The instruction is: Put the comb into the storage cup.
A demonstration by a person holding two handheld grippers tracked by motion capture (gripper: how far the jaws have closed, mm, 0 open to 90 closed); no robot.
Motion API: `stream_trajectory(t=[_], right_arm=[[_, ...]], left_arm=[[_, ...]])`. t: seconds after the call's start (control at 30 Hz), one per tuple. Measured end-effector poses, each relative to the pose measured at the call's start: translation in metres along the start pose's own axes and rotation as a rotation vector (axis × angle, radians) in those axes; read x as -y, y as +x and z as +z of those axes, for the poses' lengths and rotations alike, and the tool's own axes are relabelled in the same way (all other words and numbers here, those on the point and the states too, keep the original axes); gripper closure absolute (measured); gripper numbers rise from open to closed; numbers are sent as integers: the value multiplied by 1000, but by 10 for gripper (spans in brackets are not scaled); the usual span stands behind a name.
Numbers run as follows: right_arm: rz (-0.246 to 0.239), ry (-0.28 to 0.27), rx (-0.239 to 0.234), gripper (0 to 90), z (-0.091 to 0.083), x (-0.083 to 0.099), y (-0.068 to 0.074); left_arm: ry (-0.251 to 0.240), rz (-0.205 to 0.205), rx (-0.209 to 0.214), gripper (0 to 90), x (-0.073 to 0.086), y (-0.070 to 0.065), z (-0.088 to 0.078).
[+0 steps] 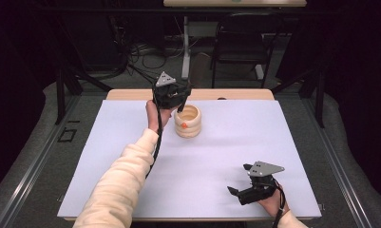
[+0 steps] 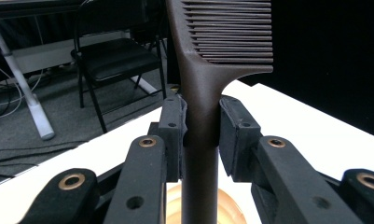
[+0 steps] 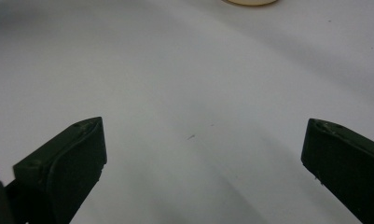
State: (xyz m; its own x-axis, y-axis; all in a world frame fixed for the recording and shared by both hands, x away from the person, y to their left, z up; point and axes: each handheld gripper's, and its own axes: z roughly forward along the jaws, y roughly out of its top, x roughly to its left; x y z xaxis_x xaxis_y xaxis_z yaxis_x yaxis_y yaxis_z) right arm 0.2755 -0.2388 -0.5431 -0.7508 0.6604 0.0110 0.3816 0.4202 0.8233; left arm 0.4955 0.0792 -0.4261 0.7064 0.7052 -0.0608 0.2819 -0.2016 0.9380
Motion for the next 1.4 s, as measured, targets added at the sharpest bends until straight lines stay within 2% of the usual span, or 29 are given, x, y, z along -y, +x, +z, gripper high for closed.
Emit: stream_trajectory(t=[0.23,0.27,0.37,1.1,1.4], right_arm=[[-1,2,-2,0,0,0,0],[-4,16,-3,0,-1,0,0],[-2,2,-3,0,0,0,0],[0,0,-1,0,-1,0,0],[-1,3,-4,0,0,0,0]], left_arm=[[-8,-1,4,721,2,0,5],[-5,-1,4,721,3,0,6],[-7,-2,7,721,4,0,7],[-15,-14,35,721,12,1,17],[-18,-37,52,721,20,4,22]])
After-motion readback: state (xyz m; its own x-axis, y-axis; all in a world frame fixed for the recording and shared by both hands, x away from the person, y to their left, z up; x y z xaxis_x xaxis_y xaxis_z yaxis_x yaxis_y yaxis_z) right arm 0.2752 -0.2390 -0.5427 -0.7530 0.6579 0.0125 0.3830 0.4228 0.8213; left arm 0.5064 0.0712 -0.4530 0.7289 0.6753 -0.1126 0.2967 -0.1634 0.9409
